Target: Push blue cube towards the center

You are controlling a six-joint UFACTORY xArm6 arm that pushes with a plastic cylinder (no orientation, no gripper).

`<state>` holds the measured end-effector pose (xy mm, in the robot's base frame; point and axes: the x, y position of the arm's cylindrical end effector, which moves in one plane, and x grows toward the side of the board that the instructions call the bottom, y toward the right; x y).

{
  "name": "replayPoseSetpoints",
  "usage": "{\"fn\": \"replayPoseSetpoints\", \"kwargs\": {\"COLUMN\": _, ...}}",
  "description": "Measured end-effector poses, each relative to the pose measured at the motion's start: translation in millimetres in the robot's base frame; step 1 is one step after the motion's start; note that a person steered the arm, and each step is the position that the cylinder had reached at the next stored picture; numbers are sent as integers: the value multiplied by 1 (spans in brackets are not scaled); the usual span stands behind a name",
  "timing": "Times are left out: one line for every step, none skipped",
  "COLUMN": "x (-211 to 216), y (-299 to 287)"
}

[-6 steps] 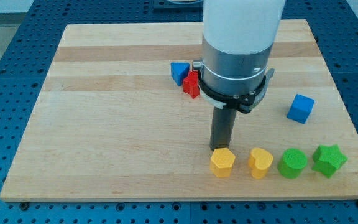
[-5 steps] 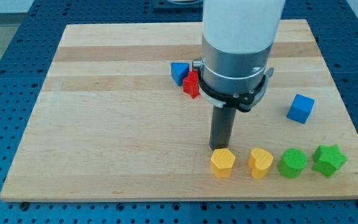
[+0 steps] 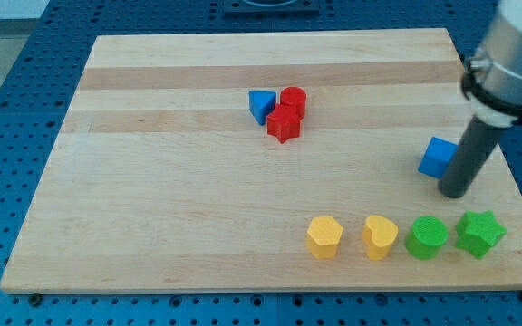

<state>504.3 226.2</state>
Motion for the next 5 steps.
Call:
{"fn": "replayPoseSetpoints", "kwargs": {"x": -24, "y": 4}}
{"fn": "replayPoseSetpoints", "kwargs": {"x": -38, "y": 0}}
{"fn": "replayPoseSetpoints", "kwargs": {"x": -53, "y": -6}}
{"fn": "replayPoseSetpoints", "kwargs": {"x": -56, "y": -24}}
{"fn": "replayPoseSetpoints", "kwargs": {"x": -56, "y": -65}}
